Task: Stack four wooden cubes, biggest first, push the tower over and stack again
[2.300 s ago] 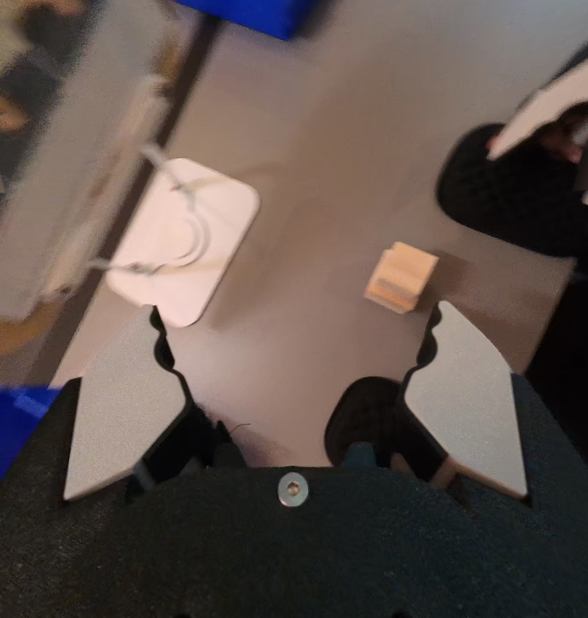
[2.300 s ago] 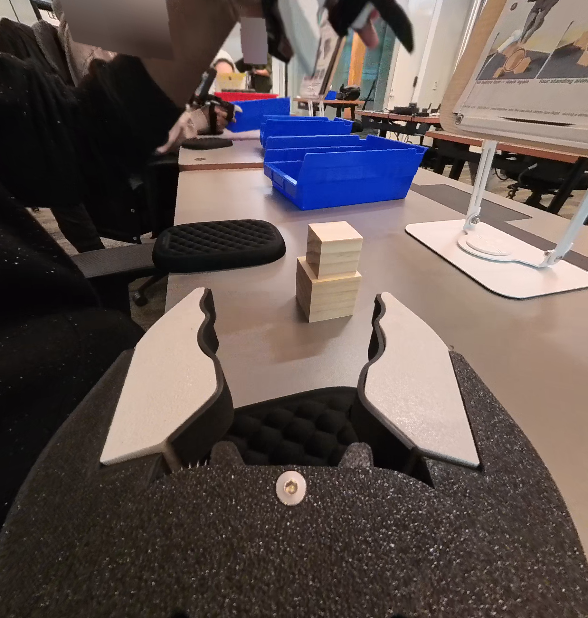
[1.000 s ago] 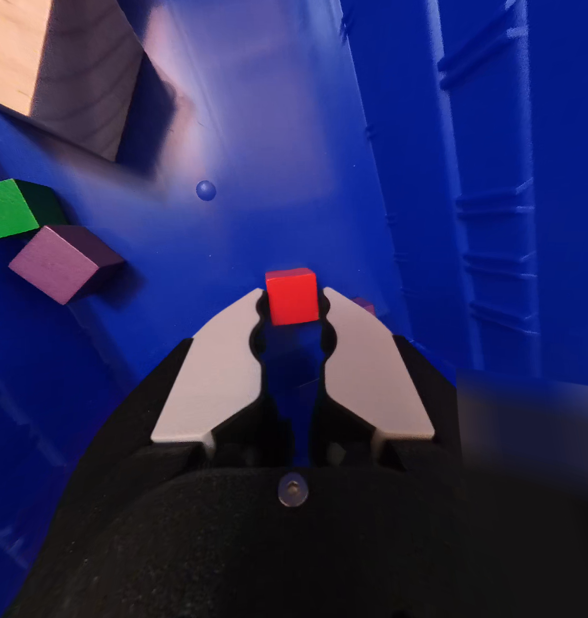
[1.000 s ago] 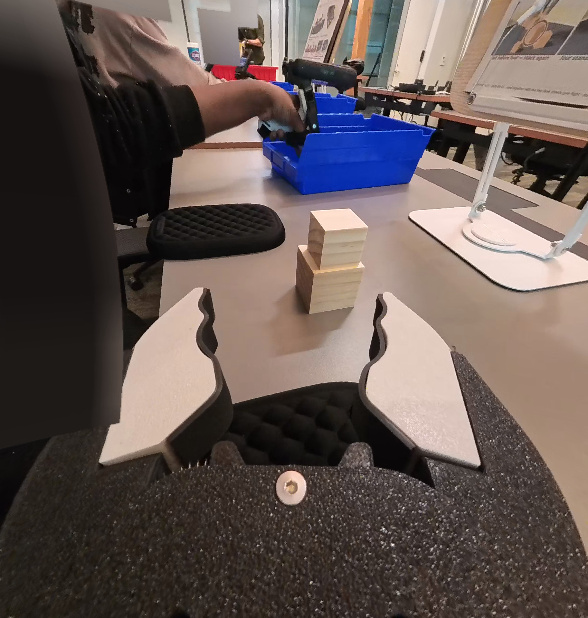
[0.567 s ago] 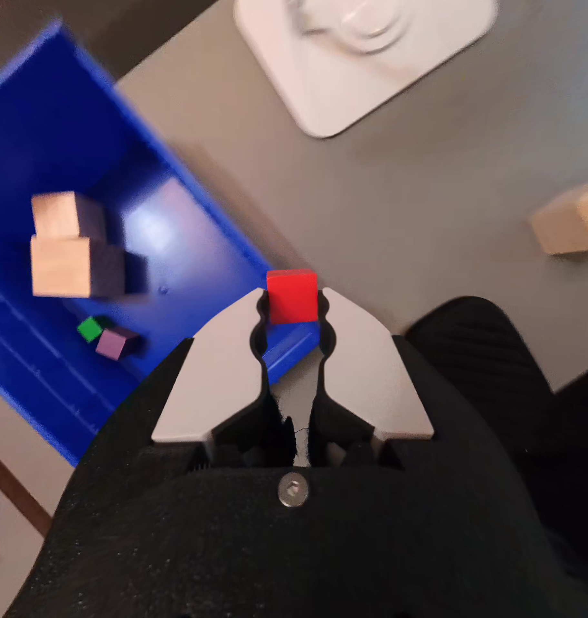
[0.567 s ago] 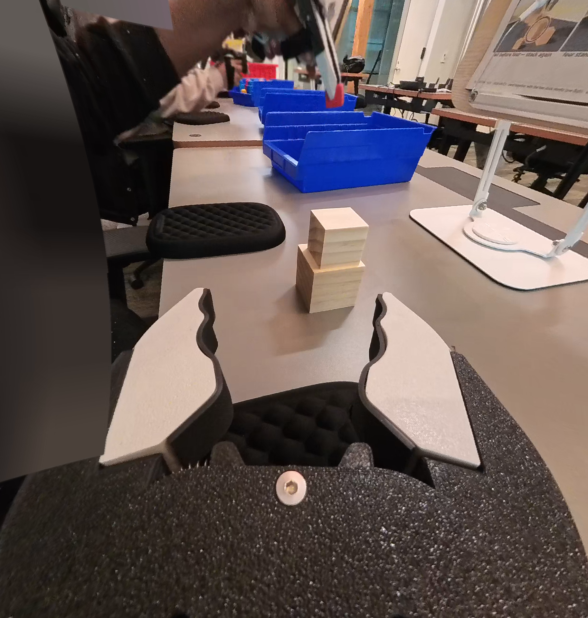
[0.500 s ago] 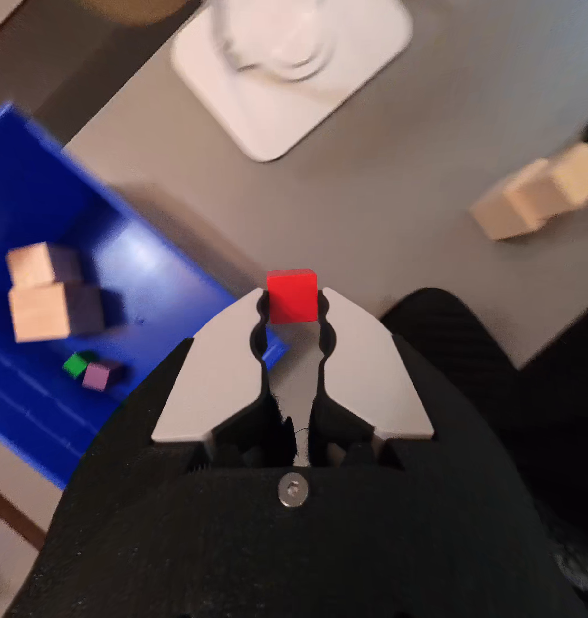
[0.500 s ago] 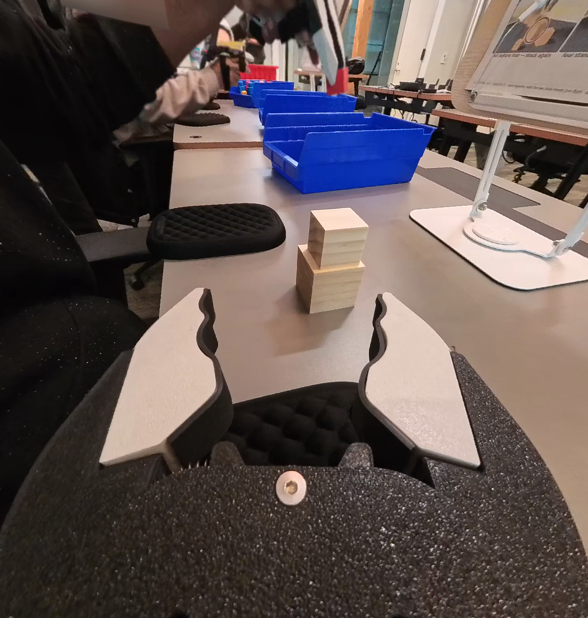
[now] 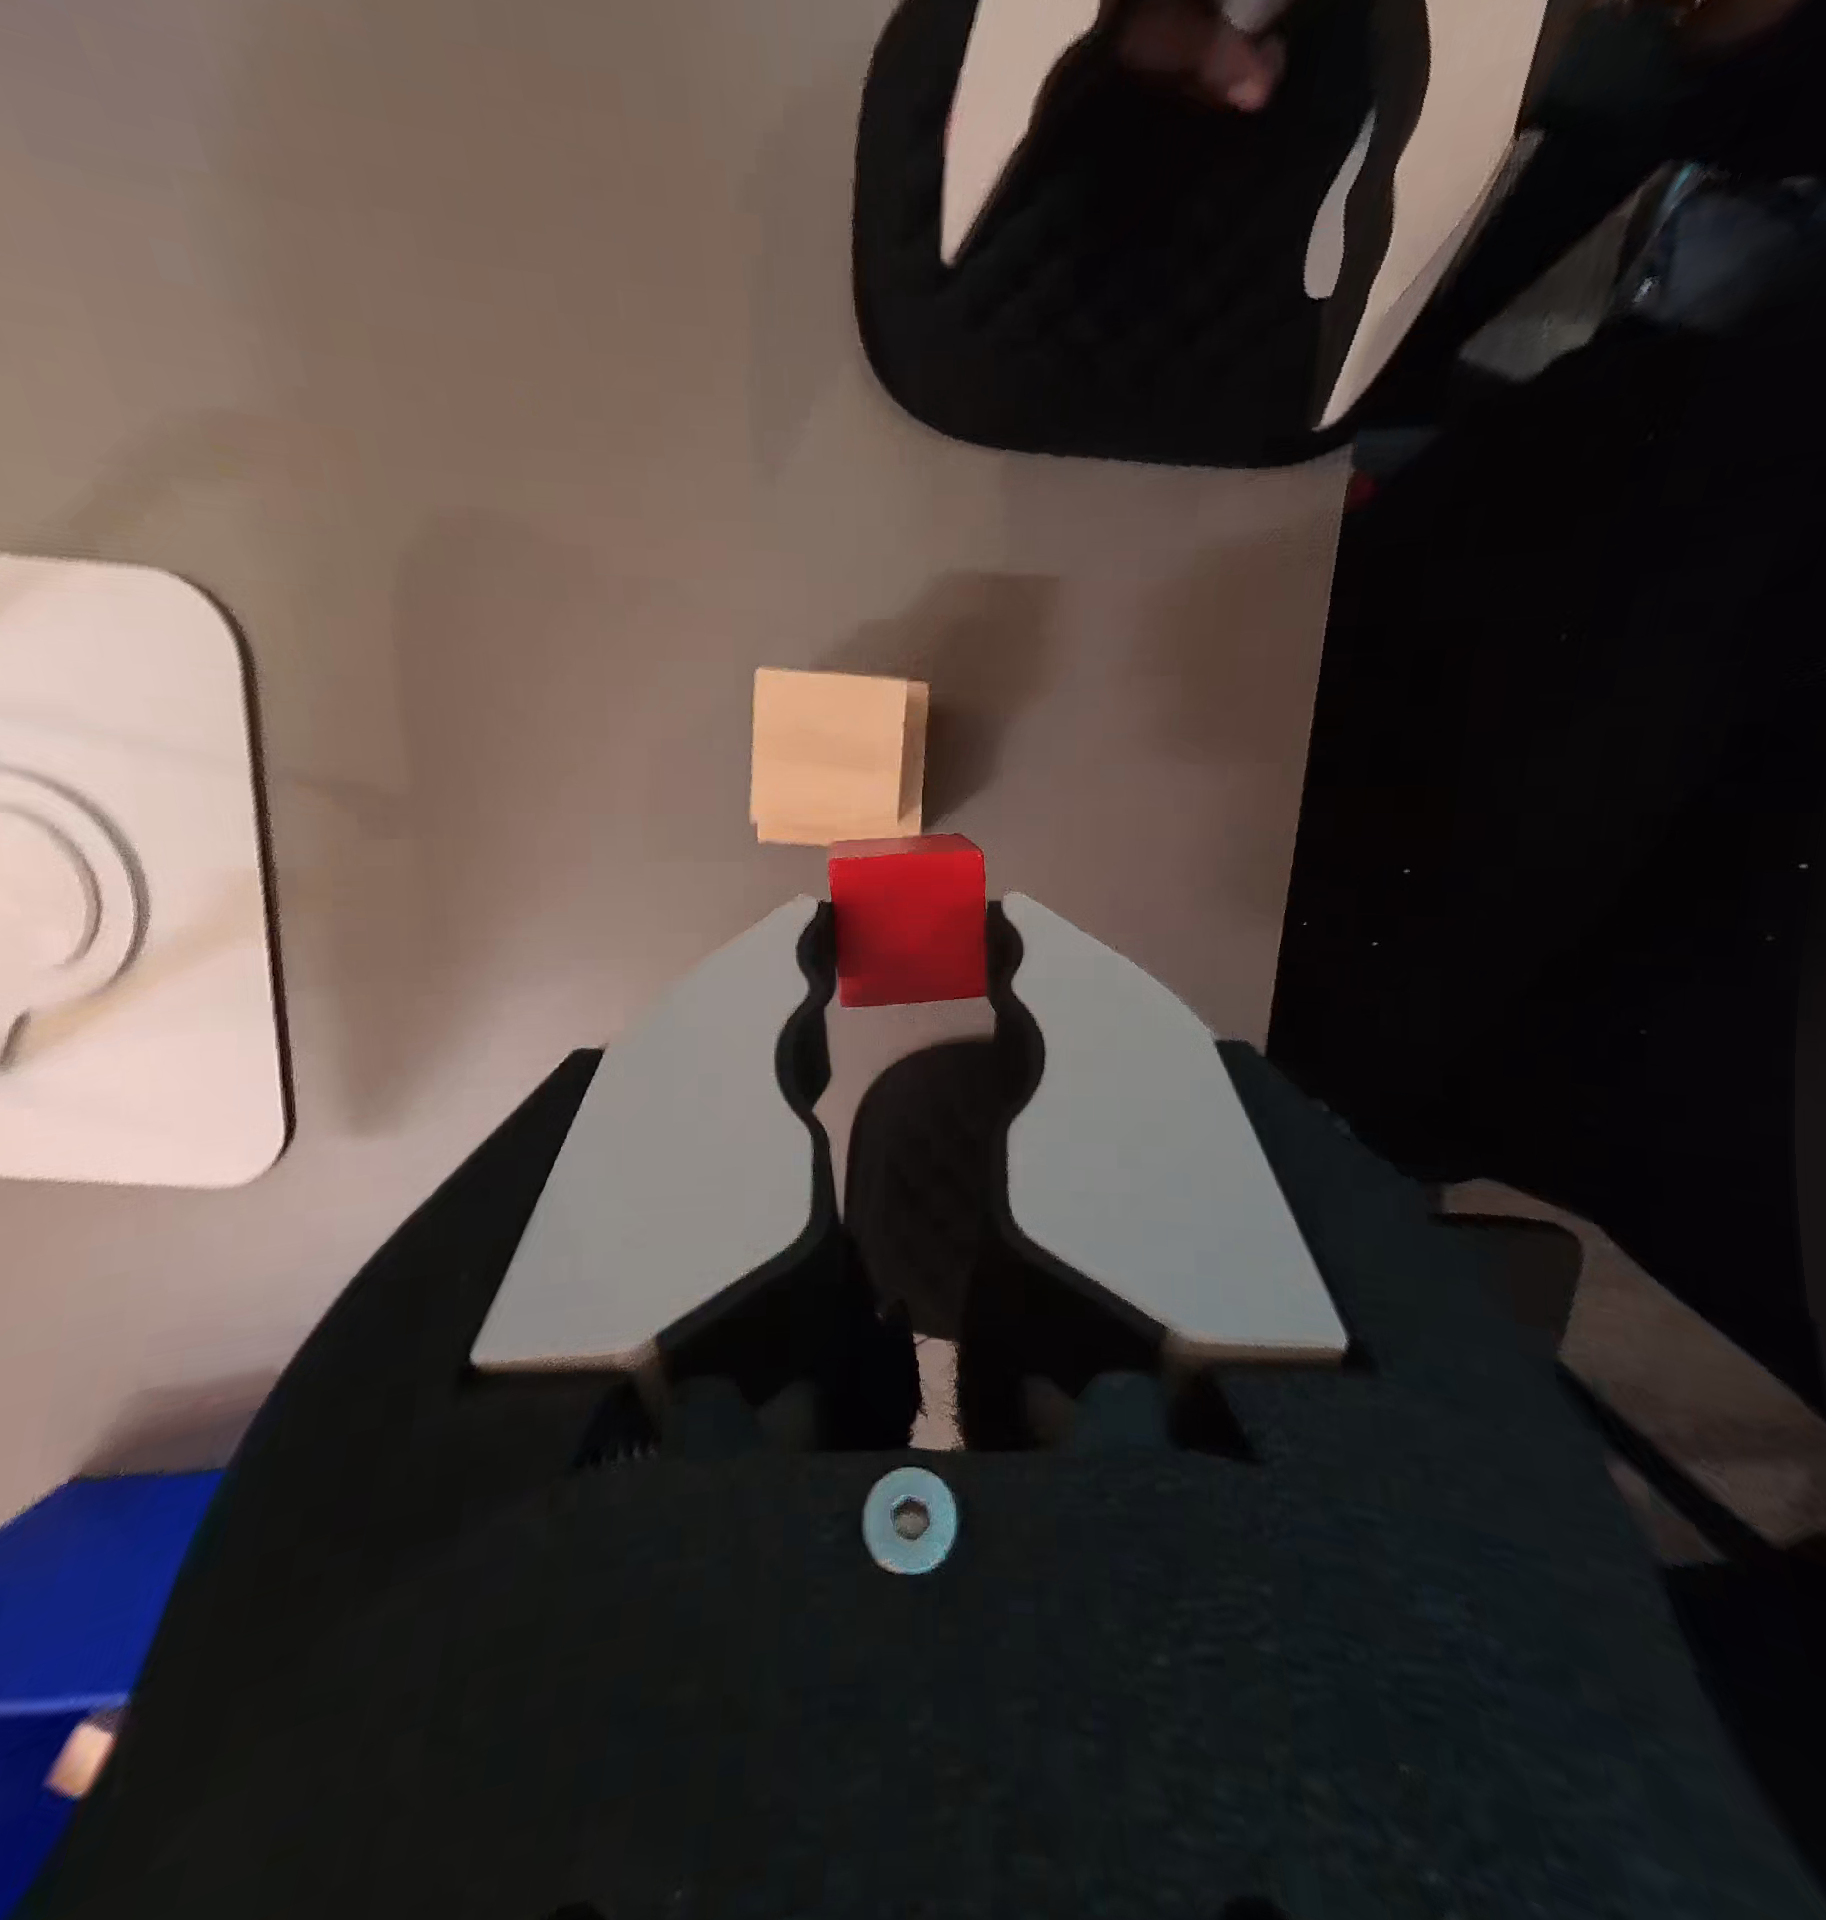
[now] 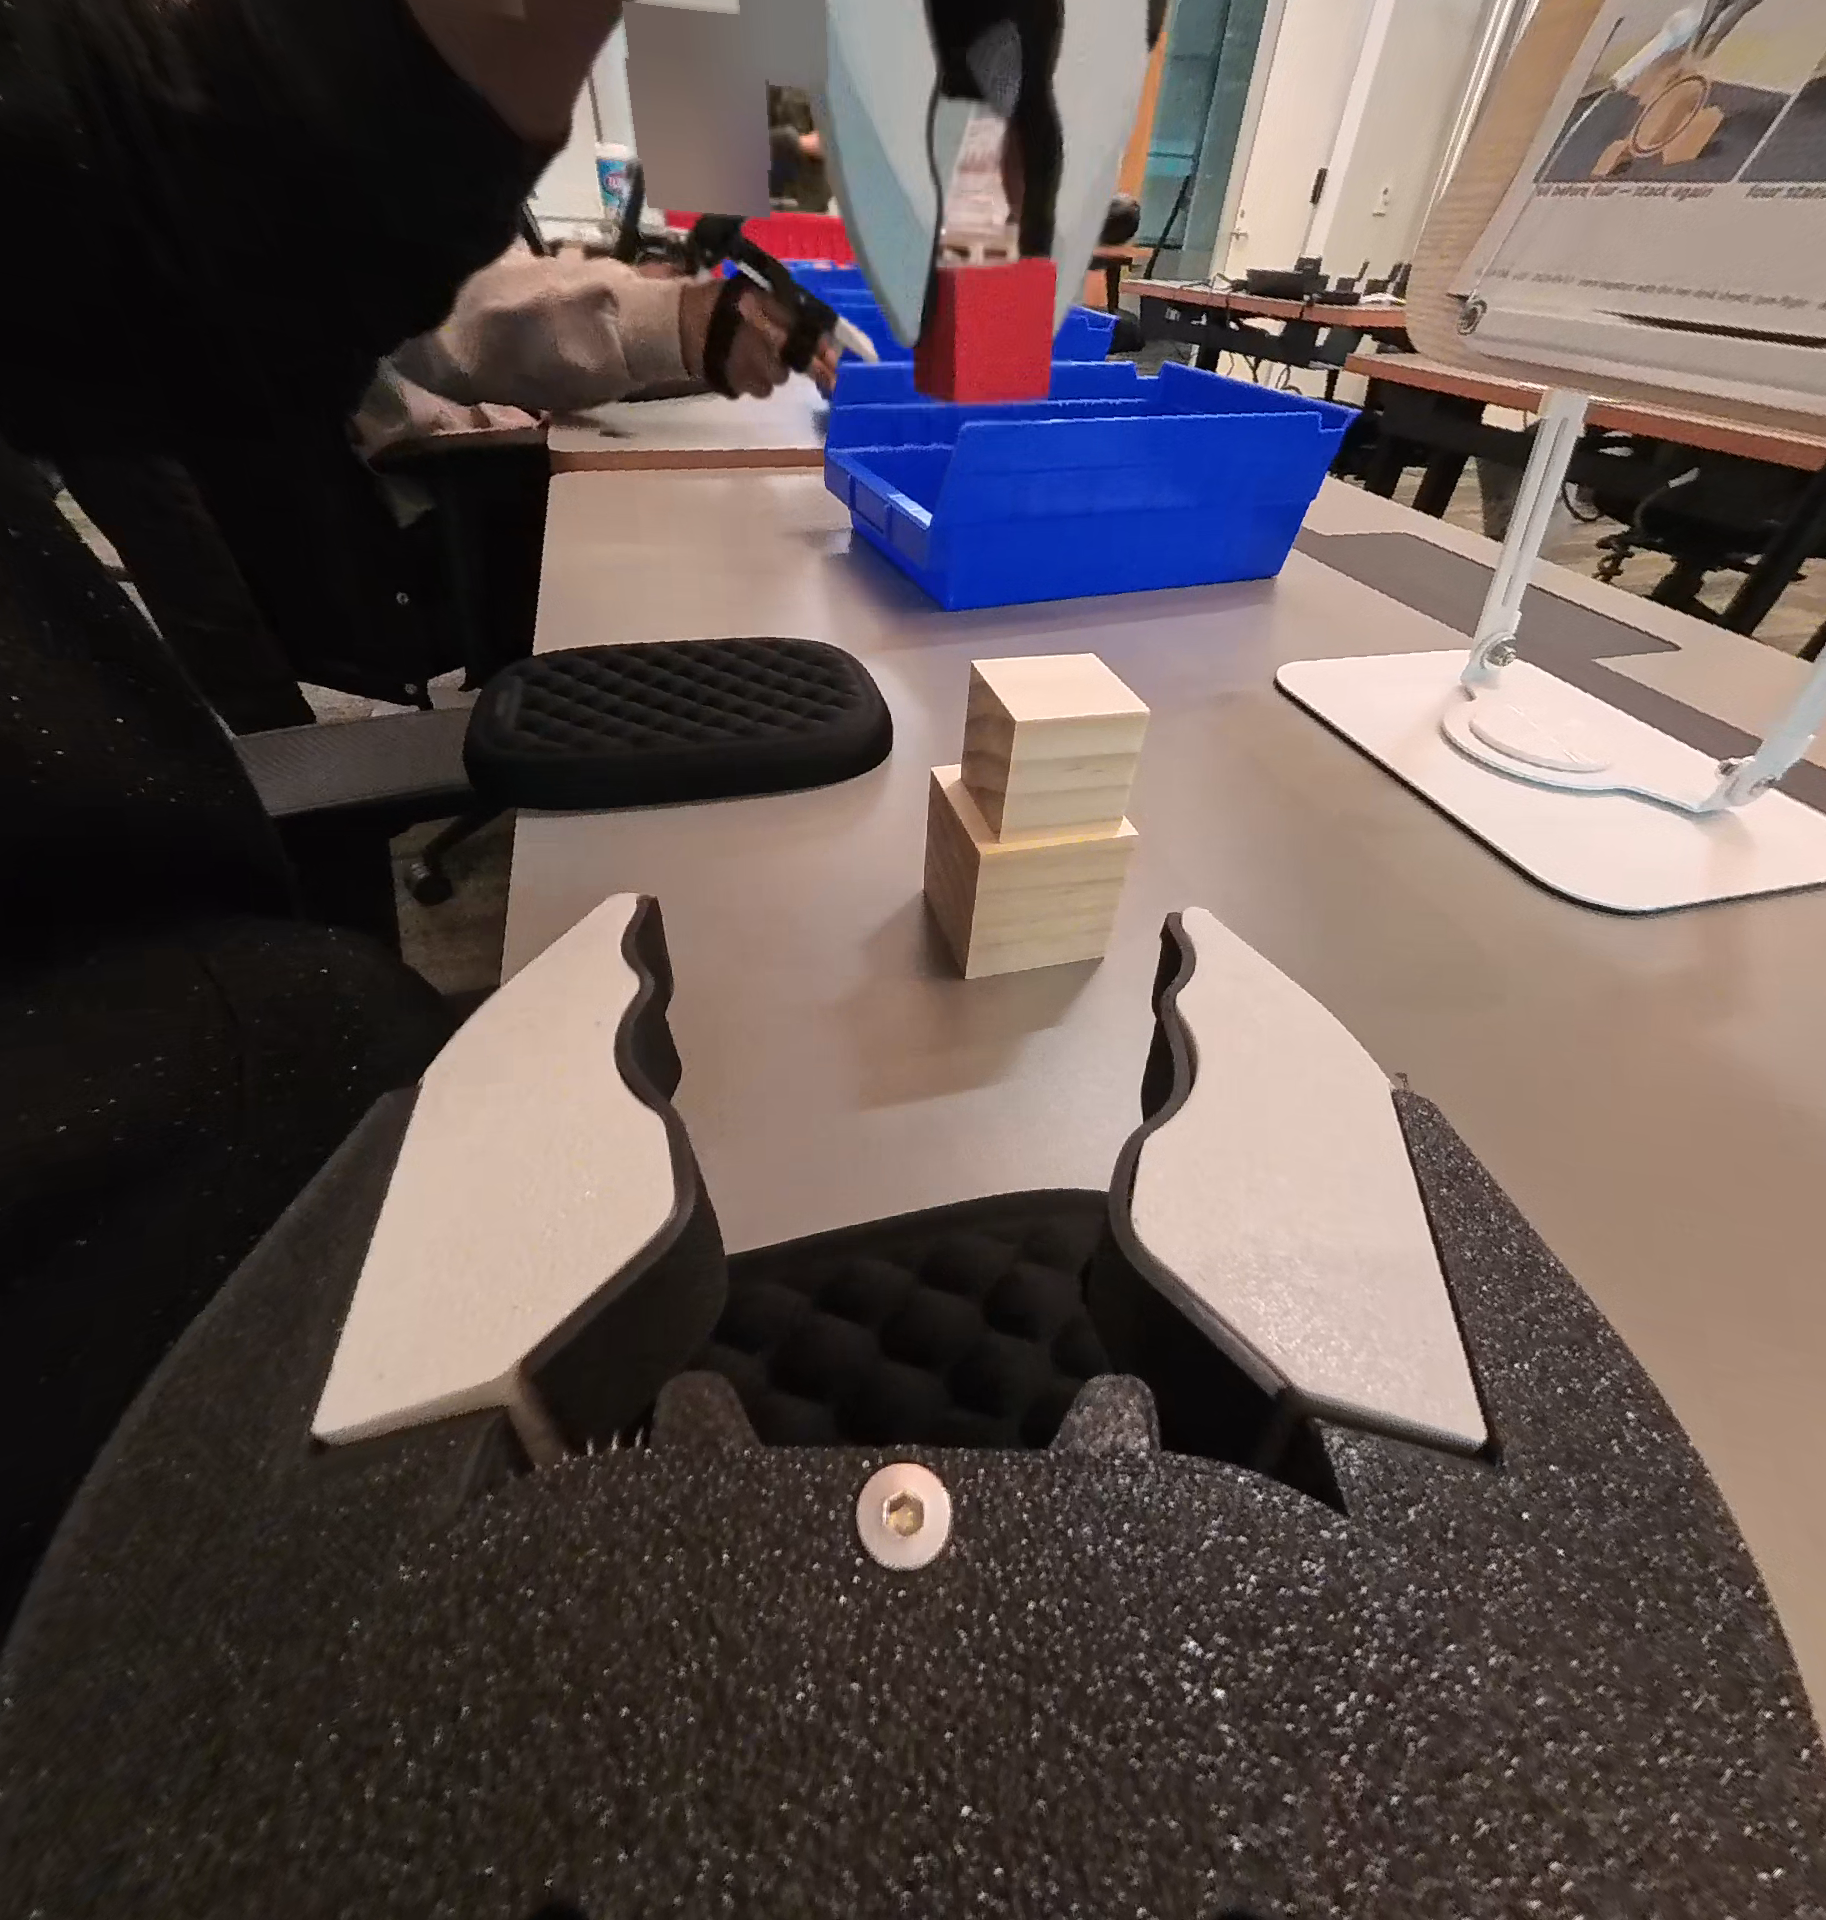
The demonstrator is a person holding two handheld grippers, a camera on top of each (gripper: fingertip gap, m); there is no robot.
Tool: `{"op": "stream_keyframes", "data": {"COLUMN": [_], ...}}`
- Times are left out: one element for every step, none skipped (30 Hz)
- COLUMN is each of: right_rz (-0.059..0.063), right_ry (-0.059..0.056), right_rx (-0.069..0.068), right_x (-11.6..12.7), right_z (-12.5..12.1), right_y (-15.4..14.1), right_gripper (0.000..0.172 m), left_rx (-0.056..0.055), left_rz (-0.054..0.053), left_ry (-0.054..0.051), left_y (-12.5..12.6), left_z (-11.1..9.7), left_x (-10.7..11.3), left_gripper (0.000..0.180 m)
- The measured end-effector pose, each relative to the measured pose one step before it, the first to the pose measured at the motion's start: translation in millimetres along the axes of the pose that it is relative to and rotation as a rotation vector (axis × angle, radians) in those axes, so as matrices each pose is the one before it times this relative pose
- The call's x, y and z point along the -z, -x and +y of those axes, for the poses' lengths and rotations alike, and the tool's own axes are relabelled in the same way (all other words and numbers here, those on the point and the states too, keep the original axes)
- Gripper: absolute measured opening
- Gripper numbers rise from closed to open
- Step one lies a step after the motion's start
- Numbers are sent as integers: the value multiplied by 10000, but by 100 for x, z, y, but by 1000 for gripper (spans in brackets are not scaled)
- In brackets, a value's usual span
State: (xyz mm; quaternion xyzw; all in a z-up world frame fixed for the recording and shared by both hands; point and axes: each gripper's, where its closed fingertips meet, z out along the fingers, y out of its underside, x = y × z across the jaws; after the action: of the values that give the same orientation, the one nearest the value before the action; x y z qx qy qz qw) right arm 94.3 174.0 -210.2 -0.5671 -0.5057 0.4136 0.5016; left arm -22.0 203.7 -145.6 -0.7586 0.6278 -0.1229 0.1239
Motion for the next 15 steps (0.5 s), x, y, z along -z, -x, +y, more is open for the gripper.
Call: {"op": "stream_keyframes", "data": {"right_rz": [2, 0, -3, -4, 2, -2, -1, -3, -7, -3, 5, 2, 3, 0, -7], "right_ry": [-28, -20, -14, -6, 0, 3, 9, 9, -2, -10, -19, -29, -27, -16, -5], "right_rx": [-11, -9, -6, -3, -1, 6, 7, 5, 5, -3, -13, -9, -6, -9, -8], "right_x": [28, 14, 20, 4, 0, -6, -2, -13, 0, 11, 24, 28, 30, 16, 5], "right_z": [-28, -21, -13, -6, 0, 2, 10, 18, -2, -10, -18, -40, -28, -16, -5], "right_y": [-12, -8, 5, -5, -2, 10, 8, 13, 15, -6, -12, -14, -7, -8, 4], "right_gripper": [88, 88, 88, 88, 88, 88, 88, 88, 88, 88, 88, 88, 88, 88, 88], "left_rx": [-202, -149, -131, -130, -75, -31, -14, -37, -42, -22, -36, -24, 4, 1, -12], "left_rz": [4, -13, -31, 25, 63, 85, 62, 18, 37, 18, -15, -38, -15, -27, -35], "left_ry": [178, 165, 155, 91, 36, 51, 76, 52, 65, 87, 33, -23, 10, 43, 37], "left_y": [-102, -3, 78, 47, 32, 25, 61, 114, 67, 105, 140, 194, 177, 207, 218], "left_z": [-400, -320, -259, -243, -265, -177, -113, -107, -58, 21, -16, -69, 10, 77, 93], "left_x": [-619, -565, -502, -465, -432, -430, -421, -383, -333, -249, -144, -74, -41, -32, -51], "left_gripper": [27, 27, 27, 27, 27, 27, 27, 27, 27, 27, 27, 27, 27, 27, 27]}}
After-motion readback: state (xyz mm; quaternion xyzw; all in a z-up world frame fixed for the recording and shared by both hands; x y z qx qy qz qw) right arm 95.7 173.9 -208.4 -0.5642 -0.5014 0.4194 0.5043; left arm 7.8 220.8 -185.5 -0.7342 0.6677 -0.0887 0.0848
